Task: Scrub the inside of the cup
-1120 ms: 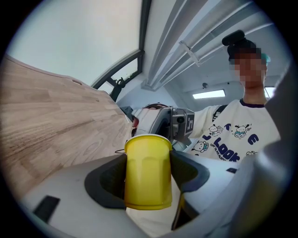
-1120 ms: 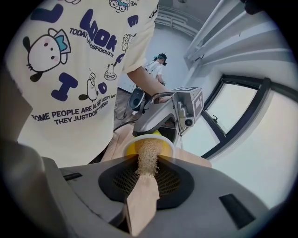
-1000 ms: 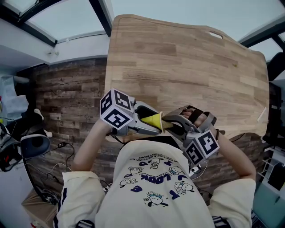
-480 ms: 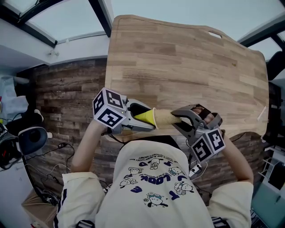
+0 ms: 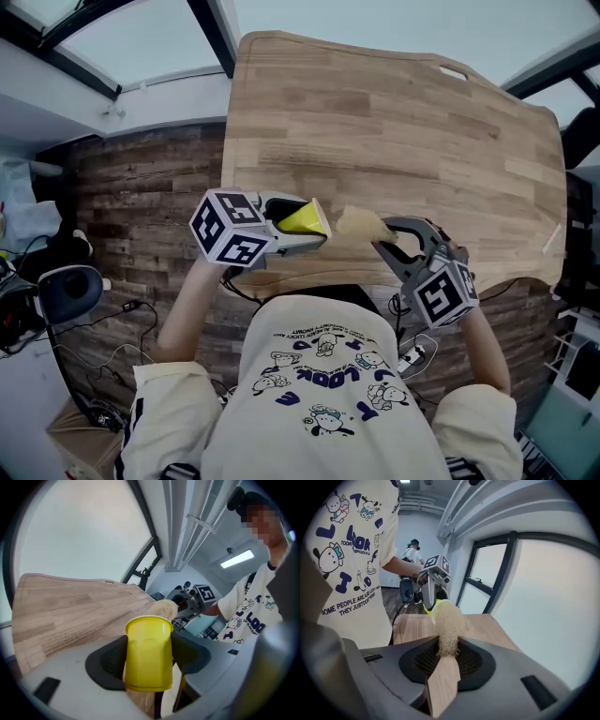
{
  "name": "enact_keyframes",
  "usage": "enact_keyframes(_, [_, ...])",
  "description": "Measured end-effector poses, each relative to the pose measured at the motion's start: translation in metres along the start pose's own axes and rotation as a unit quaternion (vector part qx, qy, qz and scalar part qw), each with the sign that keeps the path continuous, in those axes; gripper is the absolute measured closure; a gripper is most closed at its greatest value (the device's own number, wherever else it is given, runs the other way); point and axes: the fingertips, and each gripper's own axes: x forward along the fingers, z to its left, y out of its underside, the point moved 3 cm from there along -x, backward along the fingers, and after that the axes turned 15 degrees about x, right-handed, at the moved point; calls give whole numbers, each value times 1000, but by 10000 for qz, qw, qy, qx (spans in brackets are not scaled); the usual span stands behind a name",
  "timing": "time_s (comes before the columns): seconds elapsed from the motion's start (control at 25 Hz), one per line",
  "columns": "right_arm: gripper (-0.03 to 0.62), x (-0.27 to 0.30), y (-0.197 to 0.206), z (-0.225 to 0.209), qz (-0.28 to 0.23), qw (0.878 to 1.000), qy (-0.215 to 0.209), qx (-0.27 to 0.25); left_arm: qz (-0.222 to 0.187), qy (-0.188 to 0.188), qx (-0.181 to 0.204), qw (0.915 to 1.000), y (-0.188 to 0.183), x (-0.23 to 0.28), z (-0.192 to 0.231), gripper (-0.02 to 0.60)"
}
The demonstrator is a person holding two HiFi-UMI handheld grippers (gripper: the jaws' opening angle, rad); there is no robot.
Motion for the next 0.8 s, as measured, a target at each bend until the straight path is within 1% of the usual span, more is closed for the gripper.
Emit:
enact_keyframes(0.08, [514,-2,-1,-7,-214,9992,156,288,64,-372,152,9992,-3,-2,8,282])
enact_keyframes(0.16, [516,-4,-4,-15,-453,9958,327,728,66,-728,362,9967,-7,-3,13,282])
enact_keyframes(0.28, [514,-5,-8,-26,-779,9861,568,1355,-57,-1153,710,9908,-19,-3,17,282])
enact_keyframes(0.36, [514,-5,-10,-29,-945,9801,710,1597,-181,-1352,853,9870,-27,-1,17,282])
enact_keyframes(0.52, [514,-5,-13,-37,-1394,9674,952,1887,-307,-1816,949,9783,-38,-1,21,282])
enact_keyframes(0.68, [514,-4,-19,-48,-1805,9468,1208,2376,-482,-2152,866,9715,-43,-3,29,282])
enact_keyframes(0.8, [514,-1,-21,-52,-1994,9332,1240,2720,-492,-2334,893,9670,-45,-3,32,282])
